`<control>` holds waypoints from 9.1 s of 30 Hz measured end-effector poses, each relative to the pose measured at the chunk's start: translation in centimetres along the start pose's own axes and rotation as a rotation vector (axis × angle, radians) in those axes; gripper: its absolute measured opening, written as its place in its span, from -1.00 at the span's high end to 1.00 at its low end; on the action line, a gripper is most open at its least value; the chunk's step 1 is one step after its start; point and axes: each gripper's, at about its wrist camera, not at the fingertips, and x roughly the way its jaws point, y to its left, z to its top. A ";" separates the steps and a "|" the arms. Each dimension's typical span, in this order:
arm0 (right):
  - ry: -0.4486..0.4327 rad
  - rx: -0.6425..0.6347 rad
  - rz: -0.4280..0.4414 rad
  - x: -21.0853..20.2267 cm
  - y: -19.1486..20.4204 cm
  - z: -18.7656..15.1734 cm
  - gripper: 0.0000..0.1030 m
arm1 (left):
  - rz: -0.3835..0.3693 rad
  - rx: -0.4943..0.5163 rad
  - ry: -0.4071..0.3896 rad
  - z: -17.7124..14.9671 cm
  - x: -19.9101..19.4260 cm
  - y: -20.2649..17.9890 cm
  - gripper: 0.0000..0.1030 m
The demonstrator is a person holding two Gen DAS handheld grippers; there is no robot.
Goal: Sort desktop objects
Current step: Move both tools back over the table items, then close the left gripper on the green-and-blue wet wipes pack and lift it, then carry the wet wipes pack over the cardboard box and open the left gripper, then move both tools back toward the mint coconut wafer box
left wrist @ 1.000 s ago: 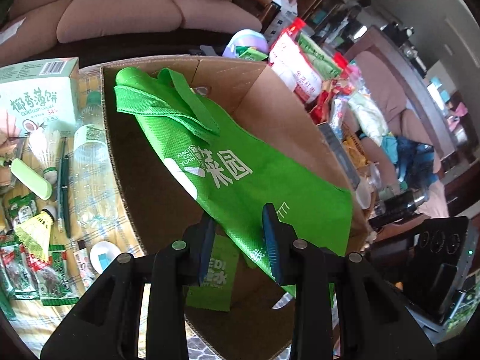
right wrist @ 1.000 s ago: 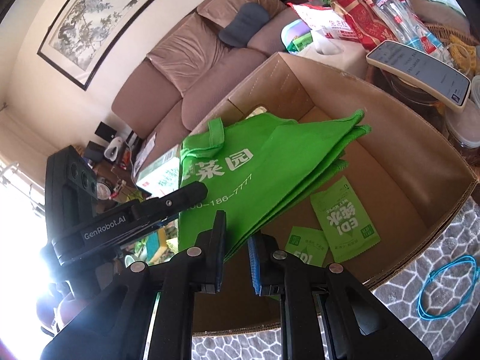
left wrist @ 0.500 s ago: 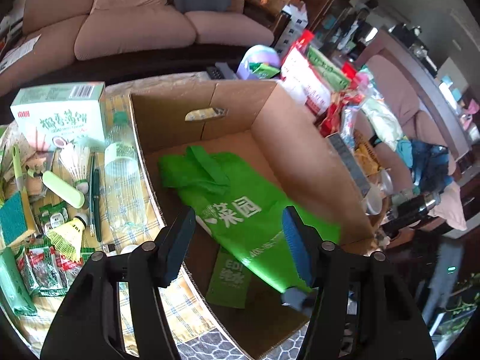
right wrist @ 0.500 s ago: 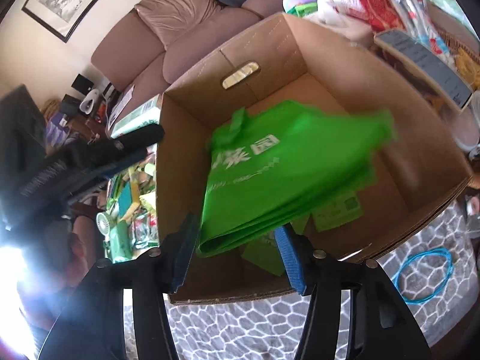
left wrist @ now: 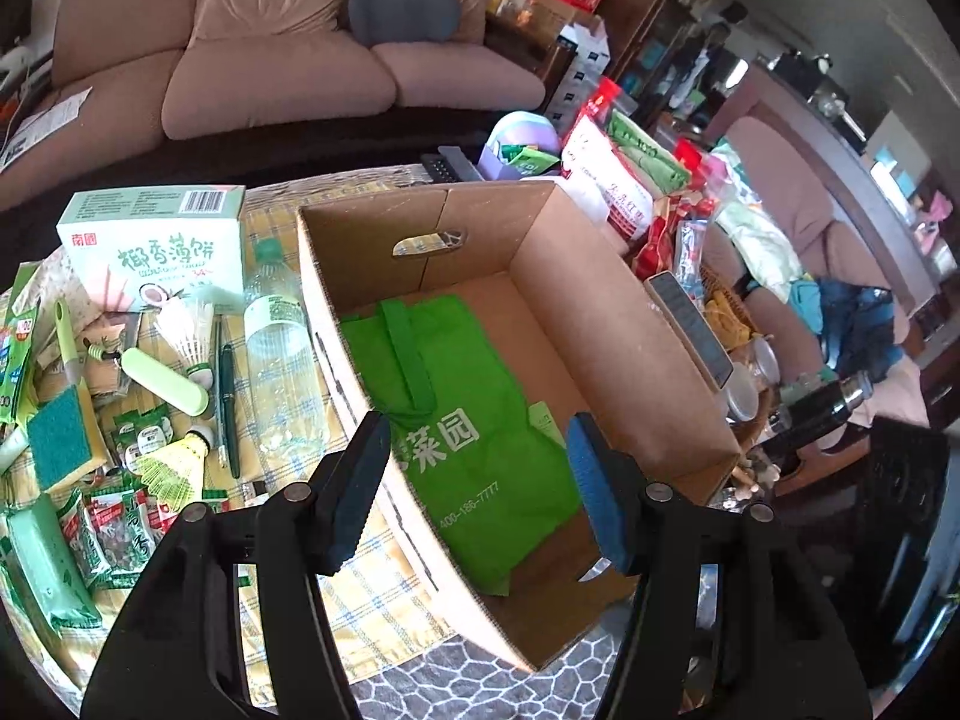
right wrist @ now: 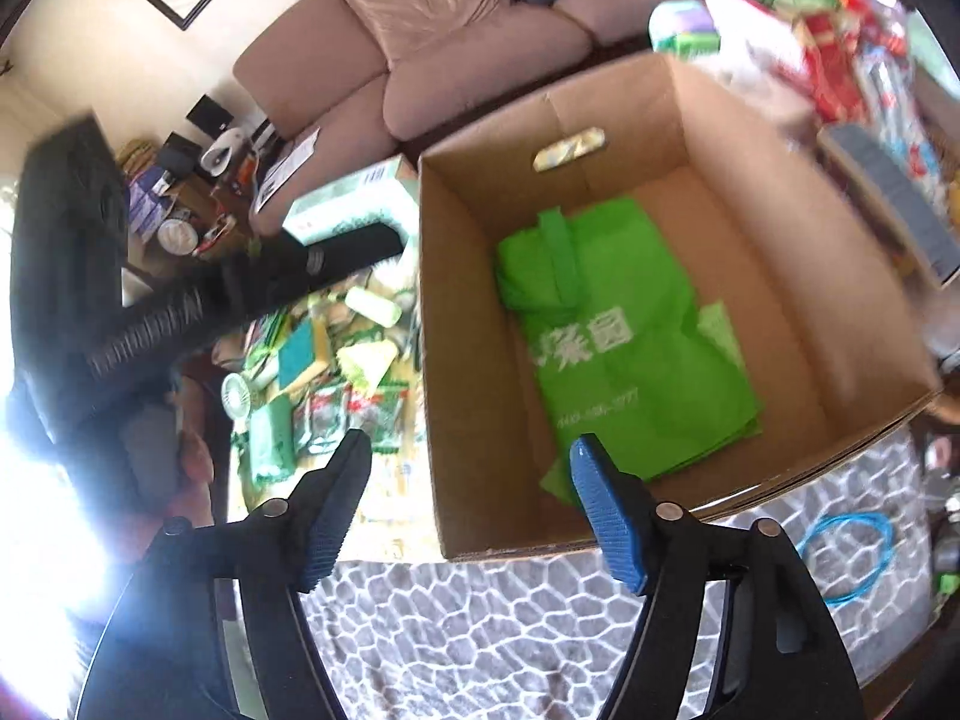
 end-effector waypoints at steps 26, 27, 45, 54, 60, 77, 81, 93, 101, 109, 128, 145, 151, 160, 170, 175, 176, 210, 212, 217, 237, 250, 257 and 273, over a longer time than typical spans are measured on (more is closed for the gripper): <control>-0.092 -0.138 -0.174 1.4 7.5 -2.7 -0.99 | 0.161 0.079 -0.069 -9.0 -11.0 7.0 -1.00; -0.094 -0.149 -0.183 1.4 7.9 -2.9 -0.99 | 0.166 0.075 -0.070 -9.3 -11.4 7.4 -1.00; -0.150 -0.261 -0.204 1.0 16.4 -6.2 -0.99 | 0.242 -0.006 -0.128 -14.6 -19.1 14.7 -1.00; -0.147 -0.321 -0.173 3.0 20.9 -7.1 -0.99 | 0.296 -0.047 -0.141 -16.7 -21.5 19.5 -1.00; -0.135 -0.373 -0.141 5.9 24.0 -7.1 -0.99 | 0.346 -0.098 -0.161 -17.2 -23.3 24.8 -1.00; -0.022 -0.420 0.031 18.4 30.0 -4.2 -0.99 | 0.405 -0.319 -0.165 -14.8 -22.8 43.5 -1.00; 0.000 -0.393 0.059 21.8 30.7 -2.1 -0.99 | 0.436 -0.342 -0.144 -12.7 -20.6 47.7 -1.00; 0.022 -0.318 0.130 31.5 33.5 5.0 -0.99 | 0.381 -0.356 -0.086 -7.0 -11.2 57.1 -0.89; 0.061 -0.273 0.114 37.4 33.6 7.5 -0.72 | 0.323 -0.368 -0.051 -5.3 -5.8 60.9 -0.34; 0.115 -0.239 0.118 41.5 33.1 7.9 -0.26 | 0.259 -0.358 -0.044 -4.7 -2.9 62.3 -0.15; 0.151 -0.196 0.184 42.0 33.5 7.6 0.50 | 0.146 -0.417 -0.053 -5.4 -1.0 64.3 -0.09; 0.182 -0.238 0.246 43.2 36.3 6.2 0.47 | 0.042 -0.474 -0.092 -6.9 -2.4 66.1 0.35; 0.151 -0.305 0.269 41.7 38.4 6.0 0.48 | -0.046 -0.522 -0.131 -7.8 -3.6 66.9 0.39; 0.150 -0.376 0.265 39.7 41.6 4.3 0.62 | -0.081 -0.587 -0.107 -10.0 -4.7 67.3 0.39; 0.181 -0.348 0.242 41.2 40.6 3.2 0.68 | -0.171 -0.724 -0.137 -11.8 -4.4 70.6 0.05; 0.188 -0.350 0.224 42.1 40.0 3.1 0.68 | -0.161 -0.673 -0.133 -11.3 -3.5 70.0 0.30; 0.185 -0.350 0.221 42.2 39.8 3.1 0.68 | -0.148 -0.660 -0.140 -11.2 -3.9 69.8 0.46; -0.140 -0.343 0.197 10.2 26.8 3.7 0.67 | -0.174 -0.262 -0.190 0.1 -16.4 35.2 0.61; -0.168 -0.331 0.184 7.5 24.6 3.6 0.67 | -0.185 -0.221 -0.183 1.0 -16.0 31.4 0.61; -0.229 -0.286 0.133 1.6 17.7 3.5 0.67 | -0.225 -0.133 -0.149 3.6 -12.8 21.4 0.61; -0.173 -0.070 -0.007 -0.7 -6.9 1.6 0.67 | -0.188 -0.004 0.092 7.2 9.5 1.2 0.61; 0.039 -0.146 -0.031 3.6 -4.0 -0.1 0.32 | 0.060 0.224 0.137 5.9 10.6 -3.2 0.43; -0.001 -0.184 -0.106 0.6 -2.8 0.9 -0.05 | 0.038 0.236 0.107 5.8 7.7 -4.2 0.31; 0.028 -0.092 -0.182 3.4 -6.1 4.6 -0.31 | 0.045 0.142 0.009 1.8 0.7 4.3 -0.93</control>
